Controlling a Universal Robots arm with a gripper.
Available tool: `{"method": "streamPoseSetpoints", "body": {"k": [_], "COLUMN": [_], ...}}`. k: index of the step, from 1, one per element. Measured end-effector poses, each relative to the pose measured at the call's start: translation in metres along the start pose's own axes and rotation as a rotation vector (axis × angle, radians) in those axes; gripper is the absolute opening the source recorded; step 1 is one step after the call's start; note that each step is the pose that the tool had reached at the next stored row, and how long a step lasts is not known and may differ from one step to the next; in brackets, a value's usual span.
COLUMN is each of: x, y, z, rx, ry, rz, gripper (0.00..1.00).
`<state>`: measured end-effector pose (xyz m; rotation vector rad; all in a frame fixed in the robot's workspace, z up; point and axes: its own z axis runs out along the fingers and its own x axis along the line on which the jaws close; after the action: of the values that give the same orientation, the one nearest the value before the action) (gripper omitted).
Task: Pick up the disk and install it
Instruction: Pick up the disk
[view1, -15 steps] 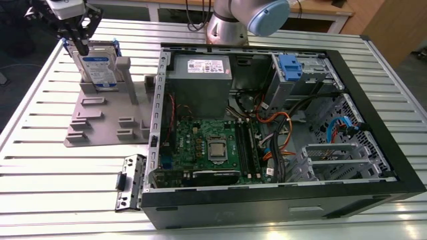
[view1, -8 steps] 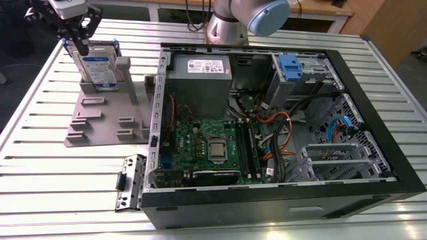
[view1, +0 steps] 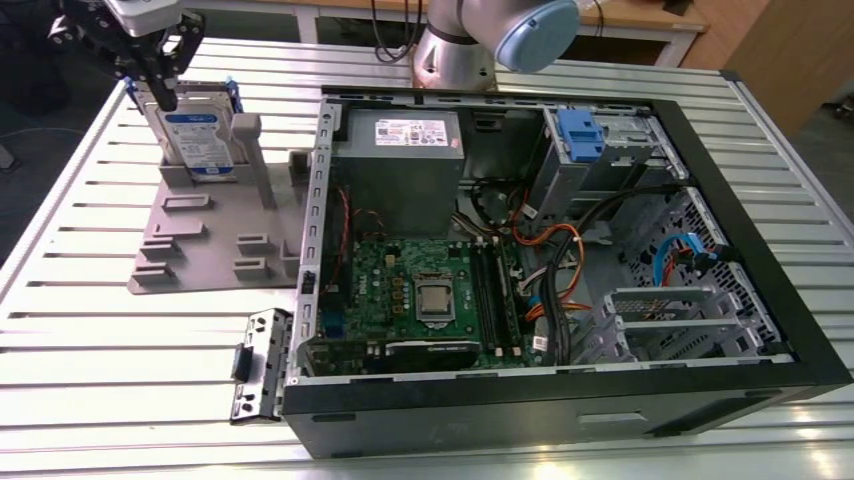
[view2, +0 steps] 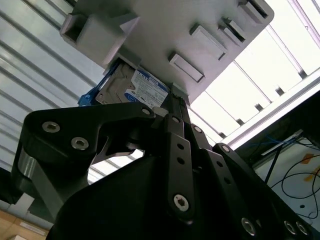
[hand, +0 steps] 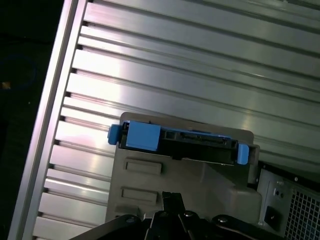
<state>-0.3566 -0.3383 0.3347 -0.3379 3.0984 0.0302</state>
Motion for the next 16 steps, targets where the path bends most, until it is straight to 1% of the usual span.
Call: {"method": "streamPoseSetpoints", "body": {"k": [16], "x": [0.0000], "y": [0.0000], "z": [0.0000], "rx": [-0.0030], "ry": [0.0019], "rz": [-0.112], "gripper": [0.10]}}
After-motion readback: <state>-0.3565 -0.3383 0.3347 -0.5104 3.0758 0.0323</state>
